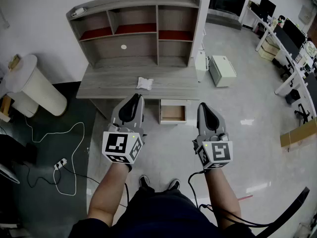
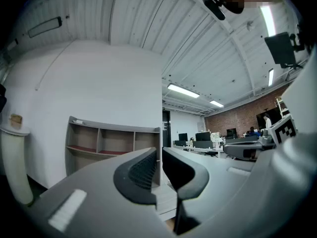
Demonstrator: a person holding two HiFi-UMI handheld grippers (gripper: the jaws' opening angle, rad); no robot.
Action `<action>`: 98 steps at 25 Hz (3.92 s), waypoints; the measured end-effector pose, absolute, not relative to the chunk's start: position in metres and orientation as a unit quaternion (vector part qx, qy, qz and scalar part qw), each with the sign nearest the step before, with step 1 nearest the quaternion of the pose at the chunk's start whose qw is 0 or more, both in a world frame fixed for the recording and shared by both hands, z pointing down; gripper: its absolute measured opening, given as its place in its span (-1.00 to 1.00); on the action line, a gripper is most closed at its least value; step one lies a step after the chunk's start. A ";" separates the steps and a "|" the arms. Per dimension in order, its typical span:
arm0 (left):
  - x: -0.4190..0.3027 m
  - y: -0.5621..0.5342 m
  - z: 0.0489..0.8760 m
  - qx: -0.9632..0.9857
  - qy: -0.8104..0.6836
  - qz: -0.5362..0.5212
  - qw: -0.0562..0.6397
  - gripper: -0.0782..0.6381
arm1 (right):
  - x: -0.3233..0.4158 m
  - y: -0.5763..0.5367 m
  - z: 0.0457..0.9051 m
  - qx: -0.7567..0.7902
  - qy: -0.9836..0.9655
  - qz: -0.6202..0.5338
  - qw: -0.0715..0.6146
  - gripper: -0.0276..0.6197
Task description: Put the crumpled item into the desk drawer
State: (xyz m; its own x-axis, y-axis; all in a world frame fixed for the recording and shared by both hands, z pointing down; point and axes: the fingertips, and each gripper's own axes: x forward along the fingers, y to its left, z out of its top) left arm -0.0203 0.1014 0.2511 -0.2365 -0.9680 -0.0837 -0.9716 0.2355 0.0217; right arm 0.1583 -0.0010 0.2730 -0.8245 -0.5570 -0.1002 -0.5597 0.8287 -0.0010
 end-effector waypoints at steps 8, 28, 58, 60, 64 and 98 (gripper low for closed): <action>-0.048 0.110 0.257 -0.627 0.778 0.038 0.016 -0.68 | 0.136 0.006 0.277 -0.311 0.950 0.010 0.041 -0.90; -0.148 0.167 0.281 -0.644 0.763 0.058 0.004 -0.77 | 0.035 0.057 0.287 -0.333 0.942 0.027 0.017 -0.90; -0.254 -0.009 0.347 -0.618 0.785 -0.025 -0.047 -0.77 | -0.073 -0.115 0.332 -0.293 0.955 -0.020 0.024 -0.90; -0.257 -0.024 0.360 -0.625 0.778 -0.030 -0.061 -0.77 | -0.066 -0.126 0.340 -0.308 0.951 -0.027 0.015 -0.90; -0.265 -0.057 0.395 -0.643 0.759 -0.050 -0.093 -0.77 | -0.055 -0.142 0.362 -0.335 0.941 -0.042 -0.008 -0.90; -0.288 -0.169 0.701 -0.659 0.598 -0.320 -0.326 -0.49 | 0.005 -0.166 0.477 -0.508 0.846 -0.130 -0.099 -0.90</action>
